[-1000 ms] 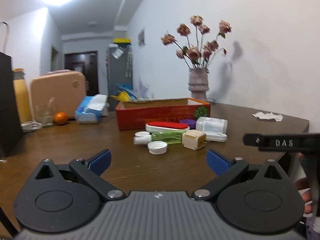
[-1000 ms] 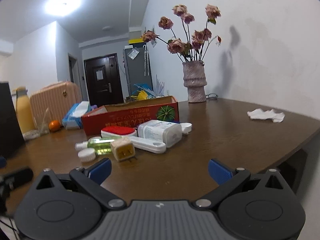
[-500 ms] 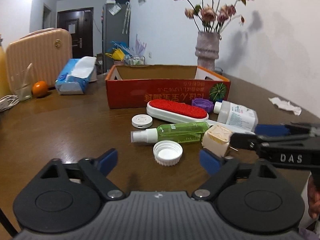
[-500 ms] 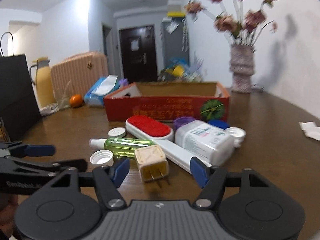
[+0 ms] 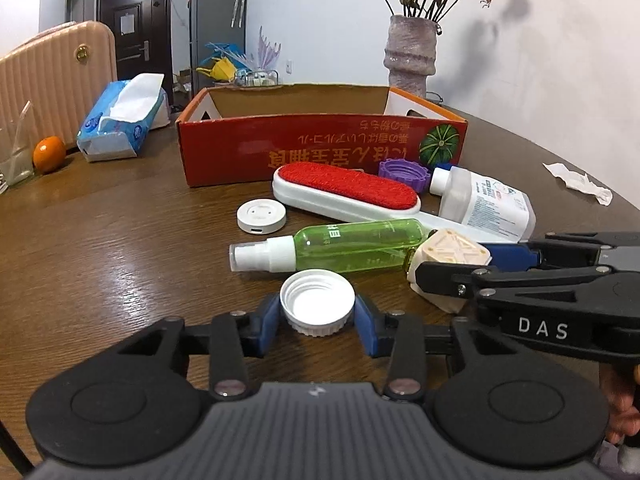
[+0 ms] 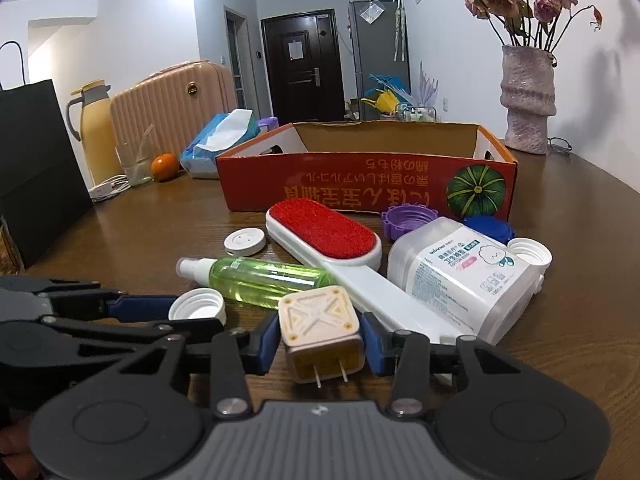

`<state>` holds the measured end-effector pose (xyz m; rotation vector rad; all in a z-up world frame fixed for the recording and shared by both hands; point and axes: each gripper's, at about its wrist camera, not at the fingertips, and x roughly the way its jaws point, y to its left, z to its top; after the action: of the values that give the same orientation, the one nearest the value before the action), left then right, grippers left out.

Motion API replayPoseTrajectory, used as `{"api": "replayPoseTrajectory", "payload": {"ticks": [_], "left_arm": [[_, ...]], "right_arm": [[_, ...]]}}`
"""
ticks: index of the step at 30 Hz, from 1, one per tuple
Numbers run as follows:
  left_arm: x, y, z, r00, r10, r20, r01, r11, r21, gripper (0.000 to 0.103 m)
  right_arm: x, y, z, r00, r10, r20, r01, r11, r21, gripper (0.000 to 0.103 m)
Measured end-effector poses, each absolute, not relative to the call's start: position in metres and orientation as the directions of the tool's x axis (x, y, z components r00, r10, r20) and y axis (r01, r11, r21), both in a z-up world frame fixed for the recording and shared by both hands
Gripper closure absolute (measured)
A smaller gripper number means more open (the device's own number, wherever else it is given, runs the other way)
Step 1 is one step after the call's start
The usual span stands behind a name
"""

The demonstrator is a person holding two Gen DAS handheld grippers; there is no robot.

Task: Organize rigid objects
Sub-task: 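Grasp the white bottle cap with the left tool while the right grasps the white plug adapter, then carry the cap and adapter into the cardboard box and open both tools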

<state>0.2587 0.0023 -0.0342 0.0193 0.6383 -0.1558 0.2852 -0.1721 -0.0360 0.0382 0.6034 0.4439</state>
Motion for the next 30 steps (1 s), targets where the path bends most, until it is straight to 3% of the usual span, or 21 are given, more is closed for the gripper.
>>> {"api": "replayPoseTrajectory", "payload": {"ticks": [2, 10, 23, 30], "left_arm": [[0.251, -0.001, -0.030, 0.799, -0.147, -0.583, 0.158, 0.987, -0.031, 0.062], [0.195, -0.012, -0.009, 0.844, -0.137, -0.519, 0.145, 0.989, -0.027, 0.062], [0.073, -0.019, 0.038, 0.957, -0.079, -0.278, 0.082, 0.997, -0.004, 0.062], [0.057, -0.016, 0.054, 0.972, -0.092, -0.215, 0.090, 0.996, -0.020, 0.062]], "right_arm": [[0.277, -0.174, -0.035, 0.743, 0.412, -0.528, -0.389, 0.907, 0.161, 0.065], [0.219, -0.188, -0.028, 0.791, 0.377, -0.481, -0.360, 0.924, 0.131, 0.065], [0.101, -0.204, 0.024, 0.906, 0.330, -0.266, -0.331, 0.943, 0.042, 0.065], [0.059, -0.220, 0.034, 0.940, 0.284, -0.191, -0.288, 0.958, 0.003, 0.065]]}}
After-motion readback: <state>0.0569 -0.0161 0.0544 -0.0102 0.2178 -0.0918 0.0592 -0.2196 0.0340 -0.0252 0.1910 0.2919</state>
